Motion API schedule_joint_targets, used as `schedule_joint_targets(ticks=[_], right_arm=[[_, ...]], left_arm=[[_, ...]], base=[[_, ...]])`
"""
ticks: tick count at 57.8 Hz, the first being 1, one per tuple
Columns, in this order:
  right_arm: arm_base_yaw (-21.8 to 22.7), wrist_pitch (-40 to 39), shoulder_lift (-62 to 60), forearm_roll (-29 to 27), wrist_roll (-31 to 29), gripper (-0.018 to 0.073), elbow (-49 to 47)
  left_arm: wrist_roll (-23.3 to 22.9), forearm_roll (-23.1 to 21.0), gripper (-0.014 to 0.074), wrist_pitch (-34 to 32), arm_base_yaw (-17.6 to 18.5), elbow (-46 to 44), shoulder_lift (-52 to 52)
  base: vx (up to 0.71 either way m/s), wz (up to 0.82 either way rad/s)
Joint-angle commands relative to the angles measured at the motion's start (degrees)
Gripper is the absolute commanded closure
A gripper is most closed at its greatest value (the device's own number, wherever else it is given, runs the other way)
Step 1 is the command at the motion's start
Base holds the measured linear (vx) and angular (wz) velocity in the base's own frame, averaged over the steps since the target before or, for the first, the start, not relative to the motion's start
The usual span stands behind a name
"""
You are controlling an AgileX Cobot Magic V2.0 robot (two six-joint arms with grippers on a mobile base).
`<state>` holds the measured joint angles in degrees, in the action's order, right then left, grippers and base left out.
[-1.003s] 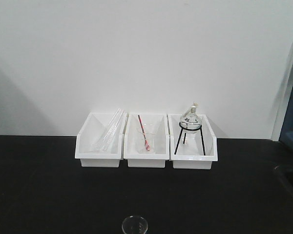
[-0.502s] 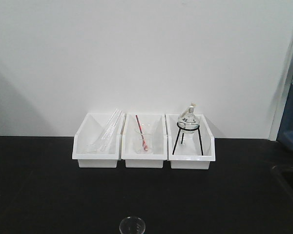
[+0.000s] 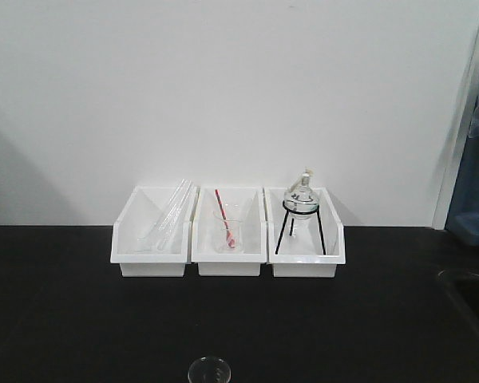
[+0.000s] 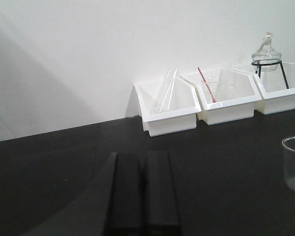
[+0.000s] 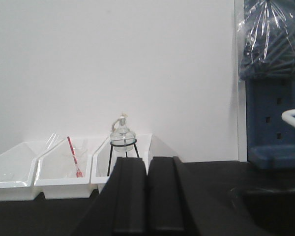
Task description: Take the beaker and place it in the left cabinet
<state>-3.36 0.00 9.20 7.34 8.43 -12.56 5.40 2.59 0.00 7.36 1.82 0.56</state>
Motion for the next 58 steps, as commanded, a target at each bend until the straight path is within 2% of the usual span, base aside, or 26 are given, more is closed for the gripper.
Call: schedule_joint_targets(ticks=[1,18,25,47,53,58], right_arm=[[0.42,-4.88,4.98,0.71,-2.05,0.0553,-4.66],[0.42,-8.33,18.92,0.38,-1.61,0.047,-5.32],[0.42,-12.93,24.61,0.39,-1.47,0.0407,-5.32],[0.37,-31.74,43.38,0.34,-1.47,0.0095,-5.32],[0.37,-37.47,49.86,2.66,0.57,0.0049,-5.32],[0.37,-43.17,55.06,9.41,2.99,0.0043,-5.32]], left_arm=[[-0.15,-0.18,0.0595,-4.28,0.03,0.9,1.06],[-0.15,-0.18,0.0595,-4.28,0.03,0.9,1.06],[-0.15,-0.18,0.0595,-4.28,0.03,0.9,1.06],[-0.15,-0.18,0.0595,-4.28,0.03,0.9,1.06],[-0.15,-0.18,0.0595,-4.28,0.03,0.9,1.06],[-0.15,-0.18,0.0595,-4.28,0.03,0.9,1.06]], base=[[0.0,0.0],[0.0,0.0],[0.0,0.0],[0.0,0.0],[0.0,-0.01],[0.0,0.0]])
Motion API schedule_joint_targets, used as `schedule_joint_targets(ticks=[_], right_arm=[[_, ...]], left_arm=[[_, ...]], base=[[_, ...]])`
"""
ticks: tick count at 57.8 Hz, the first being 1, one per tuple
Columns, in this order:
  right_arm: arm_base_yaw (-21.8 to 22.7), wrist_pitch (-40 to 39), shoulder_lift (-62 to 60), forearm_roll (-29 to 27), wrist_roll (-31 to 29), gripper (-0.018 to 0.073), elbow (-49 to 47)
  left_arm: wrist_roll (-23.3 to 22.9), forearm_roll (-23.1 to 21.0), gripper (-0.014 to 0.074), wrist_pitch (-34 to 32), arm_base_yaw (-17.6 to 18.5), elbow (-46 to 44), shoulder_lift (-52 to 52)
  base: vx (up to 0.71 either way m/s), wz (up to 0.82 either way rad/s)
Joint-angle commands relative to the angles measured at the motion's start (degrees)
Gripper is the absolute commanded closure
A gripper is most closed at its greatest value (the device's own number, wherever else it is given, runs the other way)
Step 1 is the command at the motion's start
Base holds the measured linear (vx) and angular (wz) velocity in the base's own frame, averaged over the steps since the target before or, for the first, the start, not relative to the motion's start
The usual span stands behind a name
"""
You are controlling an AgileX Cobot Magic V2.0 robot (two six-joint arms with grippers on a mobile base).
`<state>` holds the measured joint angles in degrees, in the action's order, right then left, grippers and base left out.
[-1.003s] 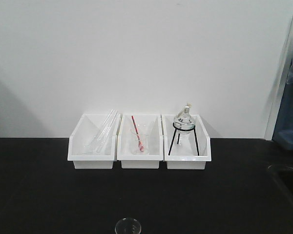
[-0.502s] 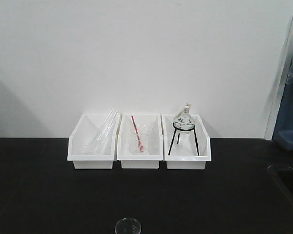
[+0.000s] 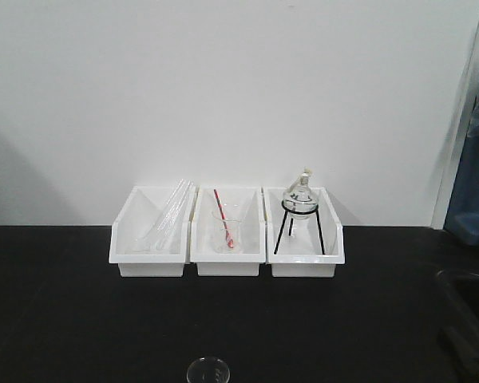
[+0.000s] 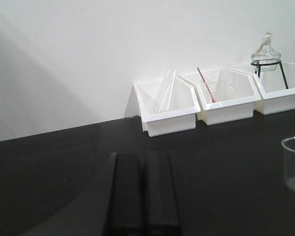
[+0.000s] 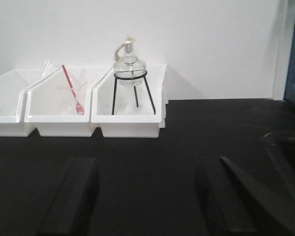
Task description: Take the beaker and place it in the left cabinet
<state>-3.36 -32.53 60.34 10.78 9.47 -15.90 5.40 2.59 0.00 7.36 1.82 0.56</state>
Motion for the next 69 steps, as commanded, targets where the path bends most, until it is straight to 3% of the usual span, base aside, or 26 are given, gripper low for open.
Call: schedule_joint_targets(ticks=[1,8,18,30,43,69], right_arm=[[0.37,-11.8,4.85,7.83,2.27,0.0043,-1.98],[0.37,-22.15,12.65,24.35,5.86,0.0043,-2.39],[-0.16,-29.79,22.14,35.2,8.25,0.0031,-4.91],[-9.15,-27.96,31.35,34.07,7.34,-0.0029,-9.74],[-17.49,-23.94,40.27,23.37,4.26,-0.0041,-17.07],[-23.06,-23.47,53.61,21.73,3.94,-0.0041,-28.88]], left_arm=[[-0.15,-0.18,0.0595,-4.28,0.03,0.9,1.06],[-0.15,-0.18,0.0595,-4.28,0.03,0.9,1.06],[-0.15,-0.18,0.0595,-4.28,0.03,0.9,1.06],[-0.15,-0.18,0.0595,-4.28,0.03,0.9,1.06],[-0.15,-0.18,0.0595,-4.28,0.03,0.9,1.06],[-0.15,-0.18,0.0595,-4.28,0.03,0.9,1.06]], base=[[0.0,0.0],[0.0,0.0],[0.0,-0.01],[0.0,0.0],[0.0,0.0],[0.0,0.0]])
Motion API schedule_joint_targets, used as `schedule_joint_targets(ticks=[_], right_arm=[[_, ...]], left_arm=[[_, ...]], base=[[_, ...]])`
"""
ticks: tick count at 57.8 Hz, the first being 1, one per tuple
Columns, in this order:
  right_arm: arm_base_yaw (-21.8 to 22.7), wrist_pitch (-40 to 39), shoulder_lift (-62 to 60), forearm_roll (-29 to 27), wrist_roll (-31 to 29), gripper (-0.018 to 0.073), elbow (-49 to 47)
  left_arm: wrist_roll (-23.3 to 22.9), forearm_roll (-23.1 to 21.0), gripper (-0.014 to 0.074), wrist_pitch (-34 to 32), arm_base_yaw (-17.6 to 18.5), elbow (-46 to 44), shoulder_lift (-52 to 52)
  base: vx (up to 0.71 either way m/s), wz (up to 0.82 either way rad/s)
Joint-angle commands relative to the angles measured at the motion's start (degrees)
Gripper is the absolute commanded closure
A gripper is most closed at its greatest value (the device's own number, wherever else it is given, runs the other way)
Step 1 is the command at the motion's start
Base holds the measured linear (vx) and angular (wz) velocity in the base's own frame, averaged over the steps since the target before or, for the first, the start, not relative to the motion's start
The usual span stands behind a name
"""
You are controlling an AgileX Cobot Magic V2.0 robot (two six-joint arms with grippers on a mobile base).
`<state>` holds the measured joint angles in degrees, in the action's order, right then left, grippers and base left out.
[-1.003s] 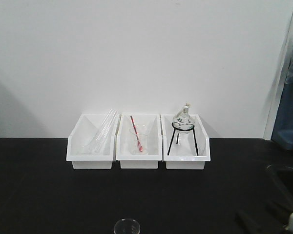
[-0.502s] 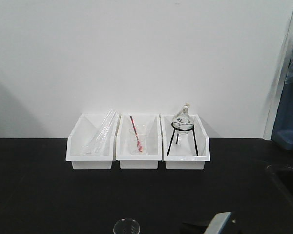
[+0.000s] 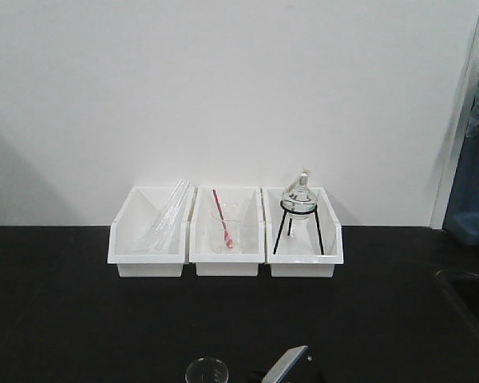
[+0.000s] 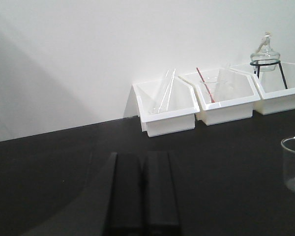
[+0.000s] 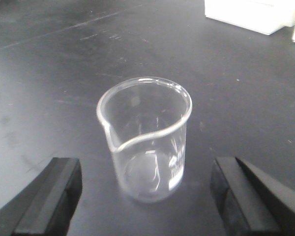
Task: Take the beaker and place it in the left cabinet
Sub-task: 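Lower the right gripper around the clear glass beaker, then close the right gripper on the beaker and lift it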
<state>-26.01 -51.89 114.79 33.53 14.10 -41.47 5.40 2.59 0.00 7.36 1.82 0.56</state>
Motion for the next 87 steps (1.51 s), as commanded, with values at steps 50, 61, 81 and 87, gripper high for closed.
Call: schedule_joint_targets(ticks=[50,61,81,87], right_arm=[[-3.78,-0.3,8.12,-0.57,0.74,-0.0022,-17.05],[-3.94,0.47,6.48,-0.28,3.22,0.0225,-17.05],[-3.94,11.82,-6.66,-0.14,6.81,0.0574,-17.05],[-3.94,15.83,-11.97,-0.09,6.81,0.0571,-17.05]], left_arm=[[-0.15,-0.18,0.0595,-4.28,0.03,0.9,1.06],[-0.15,-0.18,0.0595,-4.28,0.03,0.9,1.06],[-0.15,-0.18,0.0595,-4.28,0.03,0.9,1.06],[-0.15,-0.18,0.0595,-4.28,0.03,0.9,1.06]], base=[[0.0,-0.01],[0.0,0.0],[0.0,0.0],[0.0,0.0]])
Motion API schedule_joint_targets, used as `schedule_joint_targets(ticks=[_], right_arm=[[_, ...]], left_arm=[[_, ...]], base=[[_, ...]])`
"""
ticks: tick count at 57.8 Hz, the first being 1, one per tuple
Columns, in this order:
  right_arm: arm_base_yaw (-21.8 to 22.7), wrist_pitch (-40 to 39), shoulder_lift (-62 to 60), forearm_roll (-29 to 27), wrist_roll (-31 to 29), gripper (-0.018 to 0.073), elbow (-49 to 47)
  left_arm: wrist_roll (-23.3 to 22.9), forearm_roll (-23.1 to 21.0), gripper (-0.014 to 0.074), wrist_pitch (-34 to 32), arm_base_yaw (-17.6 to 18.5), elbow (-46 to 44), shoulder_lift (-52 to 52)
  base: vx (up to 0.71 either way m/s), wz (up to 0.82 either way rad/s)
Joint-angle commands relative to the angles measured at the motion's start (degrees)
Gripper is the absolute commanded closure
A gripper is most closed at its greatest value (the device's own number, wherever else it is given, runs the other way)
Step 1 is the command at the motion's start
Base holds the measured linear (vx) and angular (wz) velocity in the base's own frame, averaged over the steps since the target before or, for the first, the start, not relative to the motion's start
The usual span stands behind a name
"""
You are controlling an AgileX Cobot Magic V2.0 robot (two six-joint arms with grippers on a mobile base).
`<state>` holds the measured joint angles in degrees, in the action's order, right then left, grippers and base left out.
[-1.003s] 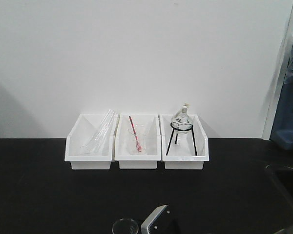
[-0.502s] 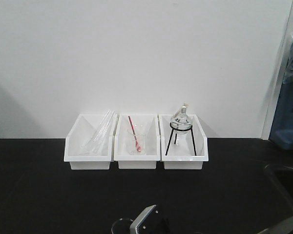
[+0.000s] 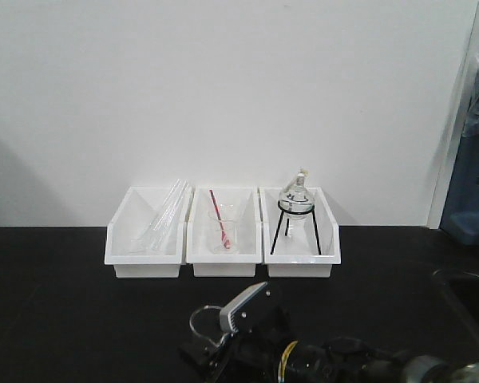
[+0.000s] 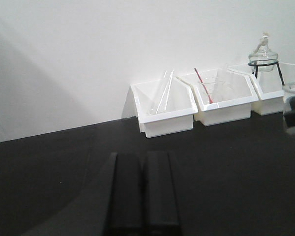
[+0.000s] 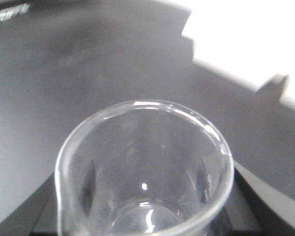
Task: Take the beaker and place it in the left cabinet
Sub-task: 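Close the right gripper on the beaker and lift it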
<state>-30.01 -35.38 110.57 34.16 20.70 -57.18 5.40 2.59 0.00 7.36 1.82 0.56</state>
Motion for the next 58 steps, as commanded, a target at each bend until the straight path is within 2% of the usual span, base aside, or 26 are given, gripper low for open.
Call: schedule_joint_targets(ticks=[1,15,29,58], right_arm=[[0.07,-0.06,-8.57,-0.73,0.21,0.0571,-1.34],[0.07,11.43,-20.23,-0.73,4.92,0.0568,-1.34],[0.07,19.39,-26.78,-0.73,6.03,0.0568,-1.34],[0.07,20.0,-26.69,-0.79,6.03,0.0568,-1.34]], left_arm=[[-0.15,-0.18,0.0595,-4.28,0.03,0.9,1.06],[-0.15,-0.18,0.0595,-4.28,0.03,0.9,1.06],[-0.15,-0.18,0.0595,-4.28,0.03,0.9,1.06],[-0.15,-0.18,0.0595,-4.28,0.03,0.9,1.06]], base=[[0.0,0.0],[0.0,0.0],[0.0,0.0],[0.0,0.0]])
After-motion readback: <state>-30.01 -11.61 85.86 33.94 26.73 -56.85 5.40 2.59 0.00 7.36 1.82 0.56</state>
